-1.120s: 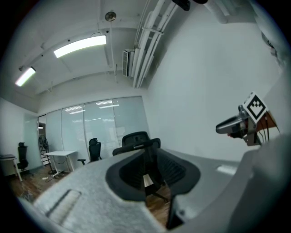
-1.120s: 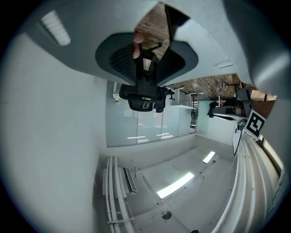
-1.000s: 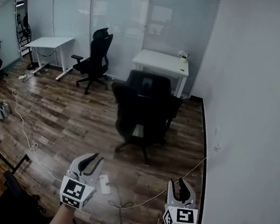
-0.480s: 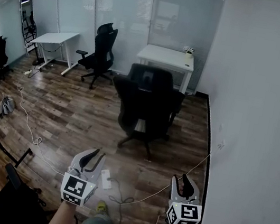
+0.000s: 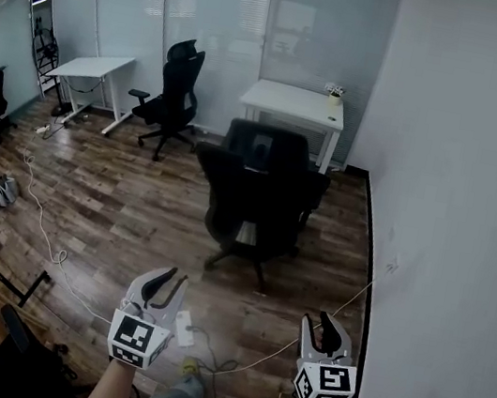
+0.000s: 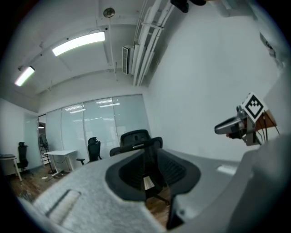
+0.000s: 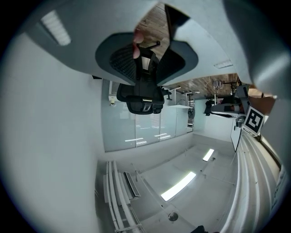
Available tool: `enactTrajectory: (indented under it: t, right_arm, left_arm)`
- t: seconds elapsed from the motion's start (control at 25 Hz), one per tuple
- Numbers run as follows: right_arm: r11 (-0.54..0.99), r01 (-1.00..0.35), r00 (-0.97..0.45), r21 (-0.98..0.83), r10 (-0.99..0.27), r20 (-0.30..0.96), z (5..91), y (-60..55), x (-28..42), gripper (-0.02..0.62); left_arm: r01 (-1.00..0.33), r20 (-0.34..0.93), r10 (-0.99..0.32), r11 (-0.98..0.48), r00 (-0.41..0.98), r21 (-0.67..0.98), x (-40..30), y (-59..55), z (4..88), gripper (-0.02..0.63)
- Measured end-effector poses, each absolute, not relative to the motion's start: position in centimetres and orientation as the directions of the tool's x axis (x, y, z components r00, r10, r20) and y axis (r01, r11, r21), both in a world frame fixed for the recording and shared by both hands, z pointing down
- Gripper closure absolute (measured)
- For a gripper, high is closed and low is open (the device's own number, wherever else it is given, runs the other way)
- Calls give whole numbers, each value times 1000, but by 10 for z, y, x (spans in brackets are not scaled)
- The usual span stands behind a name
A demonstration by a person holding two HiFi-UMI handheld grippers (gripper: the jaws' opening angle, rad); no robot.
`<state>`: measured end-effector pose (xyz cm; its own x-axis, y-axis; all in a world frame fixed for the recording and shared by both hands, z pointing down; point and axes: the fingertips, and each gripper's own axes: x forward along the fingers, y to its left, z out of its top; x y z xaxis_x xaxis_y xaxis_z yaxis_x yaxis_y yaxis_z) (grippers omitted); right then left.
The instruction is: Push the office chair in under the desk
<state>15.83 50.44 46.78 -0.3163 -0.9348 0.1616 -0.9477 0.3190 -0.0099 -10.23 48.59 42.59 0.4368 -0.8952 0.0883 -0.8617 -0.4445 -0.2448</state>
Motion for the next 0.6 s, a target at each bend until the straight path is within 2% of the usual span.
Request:
enactTrajectory:
  t: [0.6]
  right_arm:
    - [288,-957,-275,35,-939,205,458,334,70,473]
  left_arm:
    - [-841,104,-861,-508,497,-187,-188,299,426,520]
